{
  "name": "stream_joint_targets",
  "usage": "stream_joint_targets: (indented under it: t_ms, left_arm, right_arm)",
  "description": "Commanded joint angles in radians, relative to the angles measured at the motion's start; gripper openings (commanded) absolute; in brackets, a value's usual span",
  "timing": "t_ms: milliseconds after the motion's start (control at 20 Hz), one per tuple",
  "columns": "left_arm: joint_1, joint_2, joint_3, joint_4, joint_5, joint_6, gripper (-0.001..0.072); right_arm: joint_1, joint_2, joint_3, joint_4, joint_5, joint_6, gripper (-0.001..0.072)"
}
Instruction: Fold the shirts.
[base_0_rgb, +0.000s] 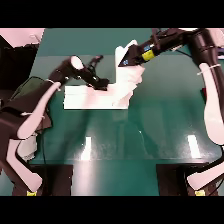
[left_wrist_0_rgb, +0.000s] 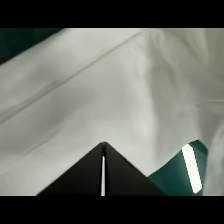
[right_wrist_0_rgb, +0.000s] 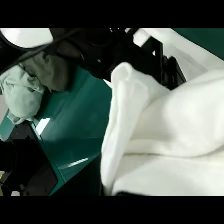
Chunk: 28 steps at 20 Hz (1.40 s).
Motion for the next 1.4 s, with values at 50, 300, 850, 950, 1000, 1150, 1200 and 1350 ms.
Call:
stream_joint_targets:
  t_ms: [50, 300, 850, 950, 1000, 1150, 1200, 1350]
  left_arm:
    - [0.161, 0.184, 0.014, 0.166, -0.125, 0.023, 0.0021]
    - [0.363, 0.391, 0.013, 0.187, -0.208, 0.04, 0.0021]
    - [0.438, 0.473, 0.012, 0.174, -0.25, 0.04, 0.0022]
    - [0.438, 0.473, 0.012, 0.174, -0.268, 0.04, 0.0022]
    - [0.438, 0.473, 0.01, 0.174, -0.266, 0.04, 0.0022]
    - [0.438, 0.473, 0.01, 0.173, -0.269, 0.04, 0.0022]
    - [0.438, 0.473, 0.01, 0.173, -0.27, 0.04, 0.0022]
    - [0.438, 0.473, 0.01, 0.172, -0.267, 0.04, 0.0021]
  right_arm:
    - [0.083, -0.066, 0.002, 0.001, -0.076, -0.037, 0.0013]
    - [0.189, -0.172, 0.003, 0.003, -0.252, -0.125, 0.0015]
    - [0.361, -0.173, -0.021, -0.063, -0.525, -0.392, 0.0575]
    - [0.293, -0.089, -0.121, -0.176, -0.446, -0.311, 0.0574]
    - [0.246, -0.048, -0.185, -0.216, -0.399, -0.28, 0.0574]
    - [0.09, 0.043, -0.394, -0.233, -0.307, -0.21, 0.0574]
    - [0.037, 0.064, -0.467, -0.233, -0.302, -0.19, 0.0576]
    - [-0.081, 0.074, -0.618, -0.161, -0.303, -0.188, 0.0713]
